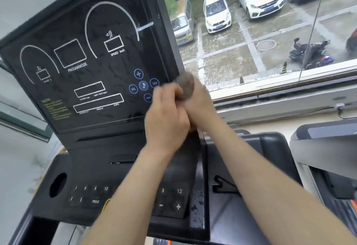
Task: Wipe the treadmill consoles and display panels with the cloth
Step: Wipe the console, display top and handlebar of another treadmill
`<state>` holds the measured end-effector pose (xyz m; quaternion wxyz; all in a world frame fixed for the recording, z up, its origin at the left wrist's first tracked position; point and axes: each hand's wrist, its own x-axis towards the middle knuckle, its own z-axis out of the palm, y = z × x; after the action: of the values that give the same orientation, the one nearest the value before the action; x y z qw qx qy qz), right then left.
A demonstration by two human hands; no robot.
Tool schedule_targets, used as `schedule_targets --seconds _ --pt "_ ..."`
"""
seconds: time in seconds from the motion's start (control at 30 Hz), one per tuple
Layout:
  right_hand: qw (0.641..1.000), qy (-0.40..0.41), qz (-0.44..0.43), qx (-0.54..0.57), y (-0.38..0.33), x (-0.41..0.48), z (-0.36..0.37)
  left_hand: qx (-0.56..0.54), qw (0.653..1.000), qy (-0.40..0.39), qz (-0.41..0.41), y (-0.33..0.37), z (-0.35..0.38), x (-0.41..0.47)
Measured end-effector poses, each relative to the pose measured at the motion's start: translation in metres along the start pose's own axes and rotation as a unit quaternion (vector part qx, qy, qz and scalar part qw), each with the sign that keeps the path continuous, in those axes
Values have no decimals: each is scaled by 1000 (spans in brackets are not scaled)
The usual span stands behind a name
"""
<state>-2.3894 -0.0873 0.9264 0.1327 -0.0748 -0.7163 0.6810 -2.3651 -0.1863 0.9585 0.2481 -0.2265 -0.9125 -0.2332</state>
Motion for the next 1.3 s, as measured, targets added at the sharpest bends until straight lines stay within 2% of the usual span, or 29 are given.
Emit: schedule_targets --seconds 0.1,0.17,0.27,0.37,0.47,0.57,0.73,0.83,0.93,1.03,1.17,1.23,1.3 --pt "995 40 -82 41 -34 32 3 0 999 34 10 5 -16 49" --pt "993 66 -89 42 -33 30 8 9 999 29 31 1 -18 53" --pt "996 73 -51 17 2 -1 13 -8 999 -5 39 -8 -4 10" --pt "999 36 10 -21 38 -38 13 -15 998 -60 24 -18 12 -40" --pt "998 21 30 -53 57 -57 10 -24 993 -117 -3 -24 20 -67" --pt "997 30 9 -68 42 -45 10 -36 996 -76 -24 -18 15 -52" --pt "983 99 -137 -68 -59 42 12 -115 992 54 13 -8 -18 51" --pt "969 148 -183 -79 -122 96 11 -101 989 85 64 -7 -45 114" --pt "959 183 -206 -62 -130 97 17 -98 986 94 102 -15 -49 125" --pt "970 155 -180 -50 -78 57 22 -103 985 83 114 -28 -31 76" --pt "989 120 -76 -51 -14 -4 24 -130 987 47 77 -37 -3 0" --pt "990 110 -57 -71 -18 -7 22 -132 988 41 63 -33 -3 1" --pt "986 111 -78 -101 -44 11 20 -132 988 55 53 -28 -14 28"
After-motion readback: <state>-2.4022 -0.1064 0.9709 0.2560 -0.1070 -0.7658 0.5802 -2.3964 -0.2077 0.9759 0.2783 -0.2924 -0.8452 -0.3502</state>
